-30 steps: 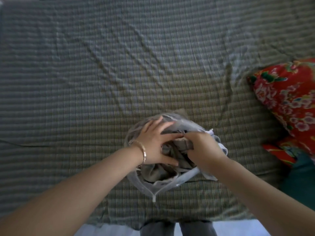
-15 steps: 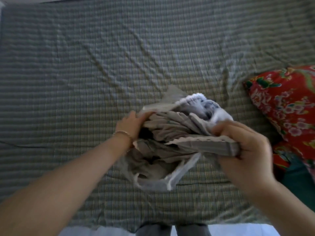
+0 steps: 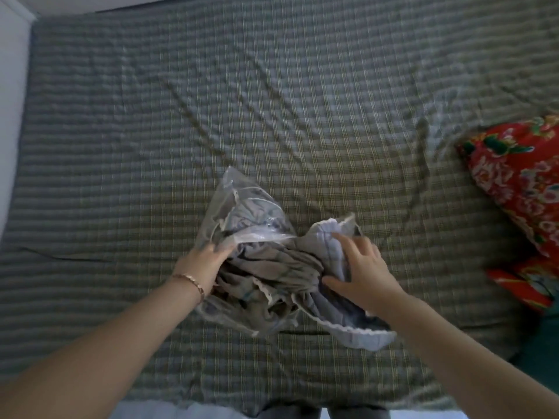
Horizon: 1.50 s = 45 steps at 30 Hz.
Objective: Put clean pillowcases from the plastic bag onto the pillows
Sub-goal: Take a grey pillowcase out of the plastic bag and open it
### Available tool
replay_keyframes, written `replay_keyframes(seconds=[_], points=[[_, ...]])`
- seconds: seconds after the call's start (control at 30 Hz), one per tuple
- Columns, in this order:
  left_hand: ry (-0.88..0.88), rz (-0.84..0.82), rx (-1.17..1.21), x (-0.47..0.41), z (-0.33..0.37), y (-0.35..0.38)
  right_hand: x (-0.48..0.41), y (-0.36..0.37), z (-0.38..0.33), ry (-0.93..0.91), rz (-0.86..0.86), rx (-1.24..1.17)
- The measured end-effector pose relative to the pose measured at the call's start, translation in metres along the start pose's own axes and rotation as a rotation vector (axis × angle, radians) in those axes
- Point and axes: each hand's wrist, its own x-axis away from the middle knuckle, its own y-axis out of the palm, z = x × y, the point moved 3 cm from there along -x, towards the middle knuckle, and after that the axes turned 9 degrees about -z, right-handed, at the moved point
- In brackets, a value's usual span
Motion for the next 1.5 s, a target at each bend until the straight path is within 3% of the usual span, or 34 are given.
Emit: replay_keyframes(seconds=[0.13, 0.23, 0.33, 0.37, 0.43, 0.5, 0.57, 0.67, 0.73, 0.8, 0.9, 1.0, 1.07, 1.2, 1.27, 1.37, 1.5], points=[[-0.042, -0.018, -0.002, -0.002, -0.006, 0.007, -0.053, 0.026, -0.005, 0.081, -0.192, 0.325], [-0.107, -0.11, -0.005, -0.009, -0.009, 0.001, -0.07, 0.046, 0.005, 0.201, -0.314, 0.231], [-0.189, -0.072, 0.089, -0.008, -0.001, -0.012, -0.055, 0.045, -0.003, 0.081, -0.333, 0.121], [-0.133, 0.026, 0.129, -0.006, 0.007, -0.018, -0.047, 0.039, -0.007, 0.042, -0.303, 0.059], [0.193, 0.196, 0.136, 0.003, 0.034, -0.026, -0.029, 0.016, -0.022, -0.036, -0.199, -0.096], [0.446, 0.143, -0.001, 0.012, 0.061, -0.025, -0.009, -0.01, -0.039, -0.092, -0.12, -0.25], [0.376, 0.054, -0.073, 0.002, 0.063, -0.016, 0.008, -0.032, -0.053, -0.126, -0.084, -0.399], [0.304, 0.11, 0.056, -0.02, 0.049, -0.003, 0.028, -0.059, -0.058, -0.168, 0.011, -0.572], [0.242, 0.065, 0.141, -0.029, 0.035, 0.003, 0.039, -0.071, -0.048, -0.137, 0.115, -0.7], [0.182, 0.063, 0.211, -0.033, 0.024, 0.005, 0.051, -0.077, -0.038, -0.101, 0.203, -0.692], [0.114, 0.102, 0.344, -0.036, 0.016, -0.008, 0.063, -0.066, -0.015, 0.064, 0.239, -0.472], [0.117, -0.014, 0.503, -0.037, 0.014, -0.021, 0.058, -0.038, 0.004, 0.42, -0.106, 0.056], [0.146, -0.066, 0.593, -0.032, 0.016, -0.023, 0.046, -0.024, 0.012, 0.535, -0.228, 0.276], [0.089, 0.008, 0.662, -0.021, 0.018, -0.019, -0.002, 0.011, -0.011, 0.187, -0.2, 0.221], [0.023, 0.058, 0.732, -0.018, 0.018, -0.017, -0.02, 0.036, -0.026, 0.187, -0.247, 0.197], [-0.059, 0.167, 0.748, -0.019, 0.005, -0.016, -0.027, 0.054, -0.037, 0.203, -0.121, 0.115], [-0.221, 0.269, 0.685, -0.014, -0.043, -0.018, -0.004, 0.032, -0.063, 0.025, 0.037, -0.146]])
